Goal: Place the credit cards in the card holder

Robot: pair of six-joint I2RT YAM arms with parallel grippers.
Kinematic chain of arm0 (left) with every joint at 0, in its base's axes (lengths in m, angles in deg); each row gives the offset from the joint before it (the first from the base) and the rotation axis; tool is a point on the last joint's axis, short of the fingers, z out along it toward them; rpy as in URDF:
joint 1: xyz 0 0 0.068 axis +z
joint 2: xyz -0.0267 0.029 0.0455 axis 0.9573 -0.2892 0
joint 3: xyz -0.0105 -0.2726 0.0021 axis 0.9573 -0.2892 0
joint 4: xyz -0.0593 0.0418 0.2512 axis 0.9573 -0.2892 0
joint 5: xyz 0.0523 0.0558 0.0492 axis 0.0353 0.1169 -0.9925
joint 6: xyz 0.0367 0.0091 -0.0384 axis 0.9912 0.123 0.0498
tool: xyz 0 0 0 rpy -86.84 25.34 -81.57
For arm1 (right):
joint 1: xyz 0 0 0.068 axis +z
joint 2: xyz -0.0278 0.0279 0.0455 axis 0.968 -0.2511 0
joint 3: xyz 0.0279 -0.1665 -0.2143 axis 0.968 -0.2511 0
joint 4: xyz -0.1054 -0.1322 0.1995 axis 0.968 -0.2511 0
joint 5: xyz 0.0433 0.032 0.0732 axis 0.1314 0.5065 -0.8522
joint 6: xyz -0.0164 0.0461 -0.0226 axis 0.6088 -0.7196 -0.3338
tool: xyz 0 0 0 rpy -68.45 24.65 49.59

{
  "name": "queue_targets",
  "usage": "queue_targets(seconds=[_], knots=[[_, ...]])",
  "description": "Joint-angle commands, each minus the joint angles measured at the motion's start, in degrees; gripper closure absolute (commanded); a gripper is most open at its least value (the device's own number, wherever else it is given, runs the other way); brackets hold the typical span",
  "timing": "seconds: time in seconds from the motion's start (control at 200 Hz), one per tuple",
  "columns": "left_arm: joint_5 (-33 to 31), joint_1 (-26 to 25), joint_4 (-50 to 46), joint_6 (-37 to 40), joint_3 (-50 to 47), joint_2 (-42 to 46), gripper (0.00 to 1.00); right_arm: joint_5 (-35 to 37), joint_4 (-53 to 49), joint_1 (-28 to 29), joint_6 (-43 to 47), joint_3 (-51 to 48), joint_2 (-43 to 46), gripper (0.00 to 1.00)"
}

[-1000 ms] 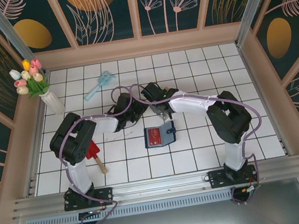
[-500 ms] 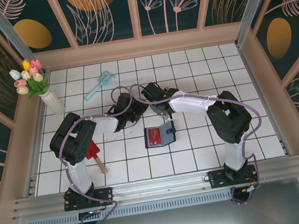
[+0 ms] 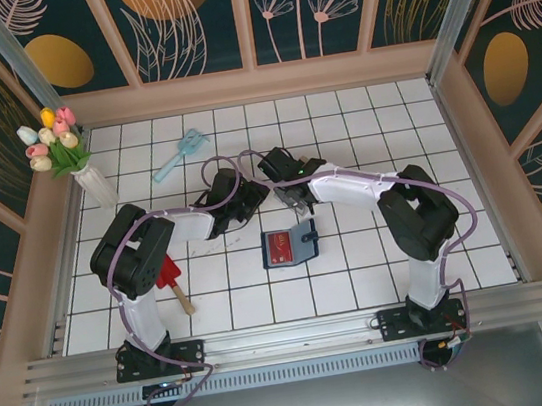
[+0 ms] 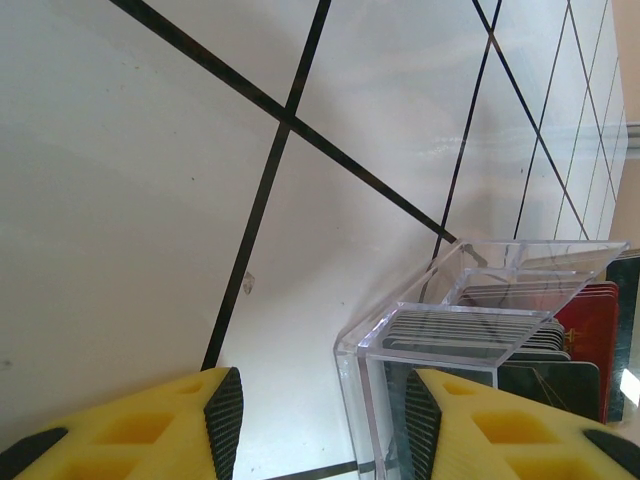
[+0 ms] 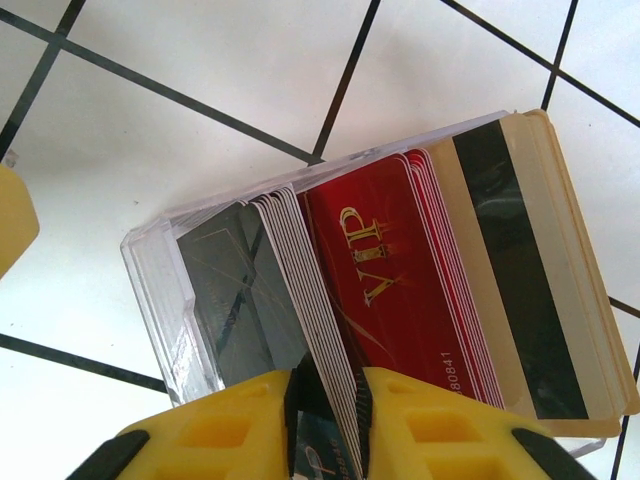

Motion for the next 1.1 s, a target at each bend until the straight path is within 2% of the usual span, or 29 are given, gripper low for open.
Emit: queue_targets(seconds=[0.0,0.065,0.345,0.696,0.896,0.966,1.036,1.096], knots=[[0.7,0.1,1.4,0.8,-0.1,1.0,0.50,2.6,-1.4,-0.9,0.0,1.0,2.8,0.78],[0.7,0.0,1.4,0.8,-0.1,1.0,0.50,2.3,-1.3,-1.0,0.0,1.0,3.2,0.82],[0.4,0.0,0.7,1.6,0.0,1.9,0.50,-0.3,-2.5,-1.1,-1.0,2.0,5.4,0.84],[0.4,0.0,1.2,2.8,-0.7,4.4,0.50,-5.3,-2.8,-1.8,-3.1,2.4,7.5,0.98],[-0.4,0.0,3.6,4.5,-3.1,9.4,0.48,-13.3,-2.2,-4.5,-6.7,2.4,11.4,1.00],[-0.2,0.0,6.0,4.5,-5.0,12.3,0.45,-17.3,-1.2,-6.5,-8.6,1.5,14.0,1.00],[0.3,0.0,9.0,4.5,-7.0,15.1,0.41,-23.4,0.8,-9.7,-10.9,-0.1,17.4,1.00],[2.8,0.1,13.9,4.4,-8.7,17.0,0.38,-32.8,4.4,-13.0,-13.6,-3.0,21.0,1.00]])
